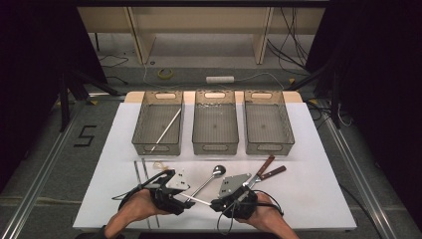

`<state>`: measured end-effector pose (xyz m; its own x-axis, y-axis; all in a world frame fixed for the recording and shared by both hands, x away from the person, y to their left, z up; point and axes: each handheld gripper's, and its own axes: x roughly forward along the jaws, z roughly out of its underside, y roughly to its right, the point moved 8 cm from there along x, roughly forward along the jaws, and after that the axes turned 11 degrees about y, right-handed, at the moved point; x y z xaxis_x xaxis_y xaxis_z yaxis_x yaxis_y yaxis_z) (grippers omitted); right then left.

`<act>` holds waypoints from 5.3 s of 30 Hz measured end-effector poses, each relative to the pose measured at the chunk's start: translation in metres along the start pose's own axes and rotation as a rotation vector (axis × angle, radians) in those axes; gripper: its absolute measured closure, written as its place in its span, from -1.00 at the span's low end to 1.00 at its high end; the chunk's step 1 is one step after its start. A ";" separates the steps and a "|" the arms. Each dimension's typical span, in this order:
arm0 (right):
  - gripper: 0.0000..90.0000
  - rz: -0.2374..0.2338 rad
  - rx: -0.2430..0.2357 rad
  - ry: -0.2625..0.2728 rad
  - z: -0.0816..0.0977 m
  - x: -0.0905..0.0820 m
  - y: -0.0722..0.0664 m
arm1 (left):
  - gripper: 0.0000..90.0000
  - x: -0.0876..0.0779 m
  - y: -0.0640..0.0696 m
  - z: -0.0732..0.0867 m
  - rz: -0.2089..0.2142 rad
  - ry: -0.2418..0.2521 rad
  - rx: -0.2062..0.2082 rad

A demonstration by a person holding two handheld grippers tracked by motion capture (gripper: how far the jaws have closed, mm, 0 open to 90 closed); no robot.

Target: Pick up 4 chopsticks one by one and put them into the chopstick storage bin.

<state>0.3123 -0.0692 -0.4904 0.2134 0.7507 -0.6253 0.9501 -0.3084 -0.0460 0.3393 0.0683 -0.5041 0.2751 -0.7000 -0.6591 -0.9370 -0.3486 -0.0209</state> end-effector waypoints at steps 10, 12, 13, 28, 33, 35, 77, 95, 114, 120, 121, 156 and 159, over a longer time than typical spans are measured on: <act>0.88 -0.025 -0.032 -0.007 0.001 -0.001 -0.003 | 0.46 -0.001 0.004 0.003 0.034 -0.045 0.039; 0.88 -0.024 -0.050 0.002 0.000 -0.001 -0.002 | 0.49 -0.001 0.004 0.003 0.036 -0.051 0.044; 0.88 -0.024 -0.063 0.003 0.000 -0.002 -0.002 | 0.51 -0.001 0.004 0.003 0.037 -0.055 0.040; 0.62 0.026 0.008 0.084 -0.005 -0.016 0.019 | 0.87 -0.001 0.016 0.005 0.120 -0.086 -0.021; 0.43 0.043 0.047 0.142 -0.010 -0.022 0.023 | 0.87 -0.003 0.011 0.006 0.112 -0.078 -0.068; 0.35 0.064 0.066 0.178 -0.012 -0.025 0.025 | 0.87 -0.004 0.008 0.006 0.107 -0.075 -0.095; -0.16 0.172 0.290 0.377 0.014 -0.064 0.040 | 0.87 -0.061 -0.158 -0.007 -0.315 0.199 -0.502; -0.15 0.149 0.288 0.365 0.017 -0.063 0.035 | 0.87 -0.063 -0.221 0.001 -0.410 0.177 -0.615; -0.36 0.169 0.301 0.403 0.013 -0.066 0.036 | 0.87 -0.038 -0.261 0.016 -0.469 0.077 -0.665; -0.36 0.166 0.292 0.401 0.013 -0.066 0.035 | 0.86 -0.030 -0.265 0.022 -0.469 0.045 -0.672; -0.36 0.165 0.293 0.398 0.013 -0.066 0.034 | 0.86 -0.030 -0.265 0.023 -0.469 0.039 -0.674; -0.35 0.199 0.297 0.386 0.013 -0.065 0.034 | -0.35 -0.079 -0.164 0.032 -0.563 0.101 -0.664; -0.35 0.204 0.296 0.386 0.013 -0.066 0.034 | -0.36 -0.079 -0.157 0.035 -0.561 0.096 -0.674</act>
<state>0.3279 -0.1370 -0.4612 0.5086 0.8013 -0.3149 0.7876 -0.5808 -0.2058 0.4571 0.1999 -0.4747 0.7018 -0.3544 -0.6179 -0.3406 -0.9288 0.1460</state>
